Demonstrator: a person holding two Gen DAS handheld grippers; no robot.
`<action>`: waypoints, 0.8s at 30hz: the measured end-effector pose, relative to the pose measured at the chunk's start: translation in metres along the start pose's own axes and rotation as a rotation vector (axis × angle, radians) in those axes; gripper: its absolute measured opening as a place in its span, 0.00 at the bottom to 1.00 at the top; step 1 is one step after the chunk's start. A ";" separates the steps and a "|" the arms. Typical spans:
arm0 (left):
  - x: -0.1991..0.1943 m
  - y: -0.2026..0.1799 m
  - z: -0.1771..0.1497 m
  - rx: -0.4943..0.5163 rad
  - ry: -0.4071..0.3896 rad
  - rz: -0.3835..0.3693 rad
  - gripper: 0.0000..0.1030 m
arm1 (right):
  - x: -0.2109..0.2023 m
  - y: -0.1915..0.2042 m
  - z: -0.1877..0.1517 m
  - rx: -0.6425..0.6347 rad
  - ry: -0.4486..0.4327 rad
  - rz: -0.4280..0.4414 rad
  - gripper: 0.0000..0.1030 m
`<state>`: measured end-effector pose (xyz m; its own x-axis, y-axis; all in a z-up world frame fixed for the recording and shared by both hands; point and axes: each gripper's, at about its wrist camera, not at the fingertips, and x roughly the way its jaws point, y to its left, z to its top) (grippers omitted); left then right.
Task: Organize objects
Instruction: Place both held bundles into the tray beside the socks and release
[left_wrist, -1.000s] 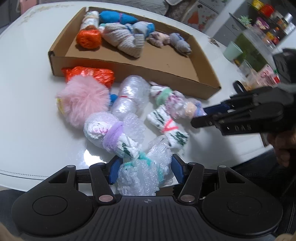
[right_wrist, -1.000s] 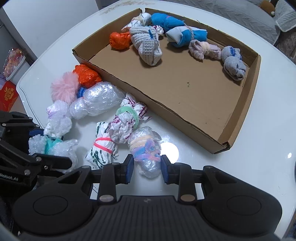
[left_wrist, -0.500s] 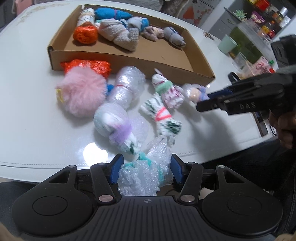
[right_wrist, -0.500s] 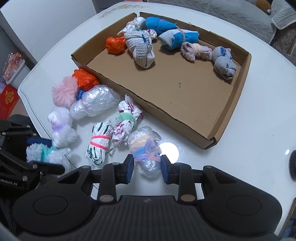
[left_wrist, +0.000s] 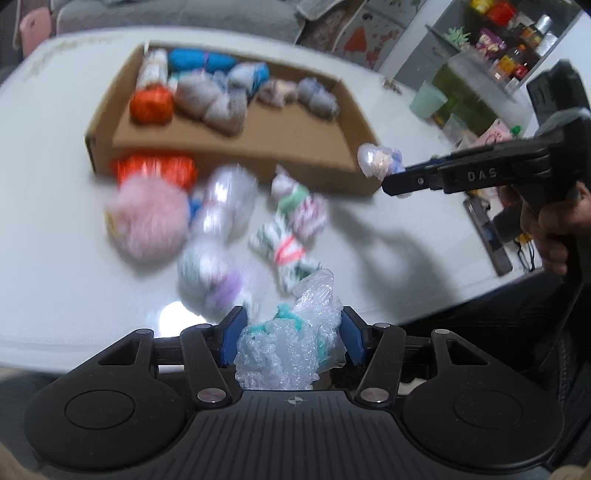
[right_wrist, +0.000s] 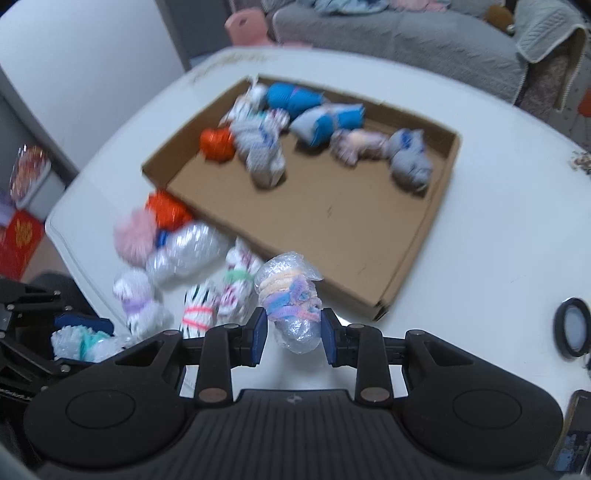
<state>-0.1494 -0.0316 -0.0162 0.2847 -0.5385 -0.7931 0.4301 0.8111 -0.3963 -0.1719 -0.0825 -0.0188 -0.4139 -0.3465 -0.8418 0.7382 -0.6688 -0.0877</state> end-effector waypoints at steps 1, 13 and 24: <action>-0.005 -0.001 0.007 0.003 -0.023 0.004 0.59 | -0.005 -0.004 0.002 0.010 -0.020 0.001 0.27; 0.017 -0.040 0.123 0.199 -0.187 0.101 0.59 | -0.021 -0.037 0.043 0.042 -0.165 -0.009 0.27; 0.108 -0.035 0.179 0.256 -0.124 0.199 0.59 | 0.030 -0.058 0.088 -0.003 -0.123 0.011 0.27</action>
<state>0.0198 -0.1585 -0.0050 0.4802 -0.4117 -0.7746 0.5521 0.8280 -0.0979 -0.2740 -0.1117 0.0078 -0.4675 -0.4321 -0.7712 0.7446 -0.6628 -0.0800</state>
